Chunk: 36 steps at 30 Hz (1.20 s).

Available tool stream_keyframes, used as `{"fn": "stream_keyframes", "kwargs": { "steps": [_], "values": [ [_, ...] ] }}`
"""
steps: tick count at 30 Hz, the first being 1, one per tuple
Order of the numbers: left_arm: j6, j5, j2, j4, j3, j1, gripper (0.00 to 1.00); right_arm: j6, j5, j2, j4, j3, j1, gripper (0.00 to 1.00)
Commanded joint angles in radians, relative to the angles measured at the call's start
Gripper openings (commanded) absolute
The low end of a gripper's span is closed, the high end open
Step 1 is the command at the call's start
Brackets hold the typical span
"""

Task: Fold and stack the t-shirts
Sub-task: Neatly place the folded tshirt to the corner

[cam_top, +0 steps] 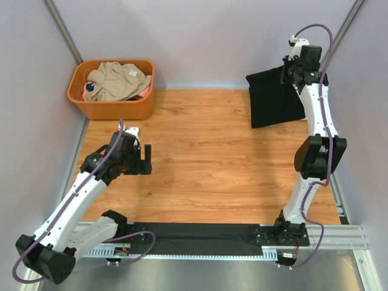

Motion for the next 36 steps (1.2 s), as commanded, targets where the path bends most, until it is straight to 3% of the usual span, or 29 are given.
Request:
{"fn": "stream_keyframes", "kwargs": {
  "steps": [1,18,23,24,26,27,30,36],
  "values": [
    [0.01,-0.011,-0.003,0.015,0.001,0.001,0.9,-0.024,0.007,0.032,0.028,0.09,-0.018,0.0],
    [-0.009,-0.057,0.053,-0.001,0.002,-0.061,0.9,-0.026,-0.02,0.277,0.12,0.291,-0.107,0.0],
    [-0.007,-0.059,0.072,-0.003,0.004,-0.061,0.9,0.02,0.037,0.432,0.289,0.353,-0.127,0.01],
    [-0.007,-0.059,0.073,-0.003,0.004,-0.061,0.9,0.026,0.05,0.498,0.311,0.377,-0.126,0.18],
    [-0.007,-0.062,0.073,-0.004,0.007,-0.061,0.9,0.069,0.128,0.572,0.357,0.471,-0.126,0.66],
    [-0.009,-0.062,0.069,-0.006,0.005,-0.061,0.9,0.083,0.144,0.639,0.365,0.509,-0.124,1.0],
    [-0.009,-0.062,0.061,-0.004,0.005,-0.061,0.9,0.094,0.256,0.666,0.383,0.578,-0.113,1.0],
    [-0.007,-0.054,0.044,-0.003,0.007,-0.062,0.9,0.131,0.374,0.409,0.486,0.318,-0.081,1.0]
  ]
}}
